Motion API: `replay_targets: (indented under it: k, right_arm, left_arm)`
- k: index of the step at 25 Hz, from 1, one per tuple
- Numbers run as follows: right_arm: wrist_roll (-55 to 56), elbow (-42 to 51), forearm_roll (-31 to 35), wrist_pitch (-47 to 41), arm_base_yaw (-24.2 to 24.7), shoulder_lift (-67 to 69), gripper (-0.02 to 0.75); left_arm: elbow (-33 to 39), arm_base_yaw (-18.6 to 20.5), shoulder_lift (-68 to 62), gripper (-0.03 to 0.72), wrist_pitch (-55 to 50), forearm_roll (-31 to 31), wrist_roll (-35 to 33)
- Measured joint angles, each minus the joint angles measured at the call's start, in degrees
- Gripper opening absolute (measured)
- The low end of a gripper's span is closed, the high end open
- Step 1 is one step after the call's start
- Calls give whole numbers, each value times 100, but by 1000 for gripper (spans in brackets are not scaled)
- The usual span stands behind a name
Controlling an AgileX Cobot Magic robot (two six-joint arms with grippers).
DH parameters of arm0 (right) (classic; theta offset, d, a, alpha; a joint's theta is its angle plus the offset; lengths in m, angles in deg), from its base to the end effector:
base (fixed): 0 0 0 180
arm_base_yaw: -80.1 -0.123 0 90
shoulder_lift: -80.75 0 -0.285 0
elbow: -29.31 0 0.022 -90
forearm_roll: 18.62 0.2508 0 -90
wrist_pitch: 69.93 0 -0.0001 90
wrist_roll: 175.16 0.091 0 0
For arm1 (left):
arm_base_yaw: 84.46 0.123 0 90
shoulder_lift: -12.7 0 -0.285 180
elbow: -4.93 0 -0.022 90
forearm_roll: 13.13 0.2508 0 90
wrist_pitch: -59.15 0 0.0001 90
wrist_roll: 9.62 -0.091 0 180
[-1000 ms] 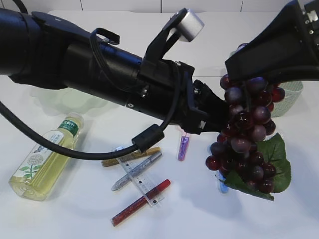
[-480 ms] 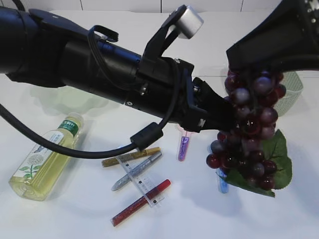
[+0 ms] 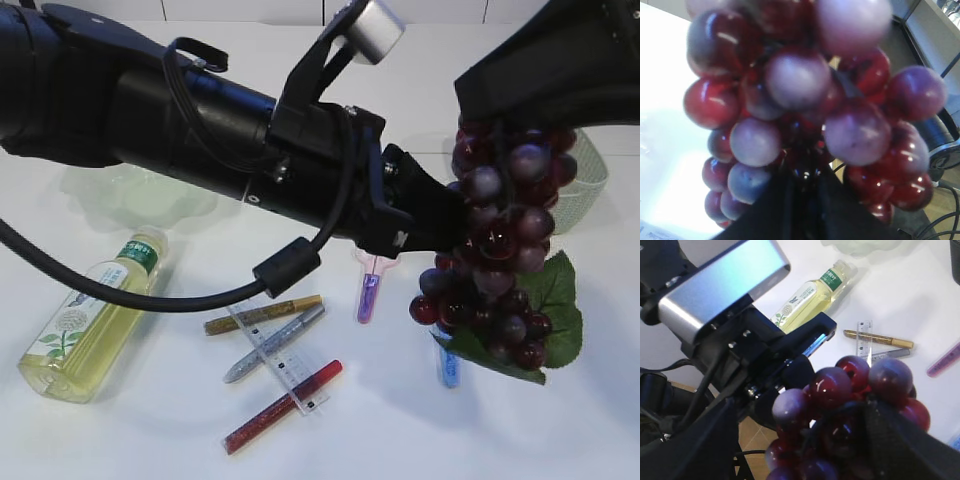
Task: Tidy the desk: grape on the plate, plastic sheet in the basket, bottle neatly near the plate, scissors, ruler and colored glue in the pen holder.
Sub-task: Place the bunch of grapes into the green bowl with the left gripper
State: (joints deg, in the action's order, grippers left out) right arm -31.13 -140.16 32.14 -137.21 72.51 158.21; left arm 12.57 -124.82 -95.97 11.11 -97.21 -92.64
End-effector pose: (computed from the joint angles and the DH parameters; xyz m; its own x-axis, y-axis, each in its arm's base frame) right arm 0.2143 0.0942 0.3801 -0.6997 -0.2238 -0.6784 -0.6443 0.6079 0.4640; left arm 0.2438 -0.2956 0.2684 -0.3840 0.3547 -0.8525 0.9221 0.0991 -0.3741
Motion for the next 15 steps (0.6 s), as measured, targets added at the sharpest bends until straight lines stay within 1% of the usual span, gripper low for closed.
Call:
replay_targets:
  k: [8, 15]
  right_arm:
    - [5, -177, 107, -140, 0, 6, 598]
    - [5, -237, 107, -167, 0, 6, 598]
  left_arm:
    - [0, 10, 0, 42, 197, 43, 0]
    - [0, 236, 0, 42, 197, 43, 4]
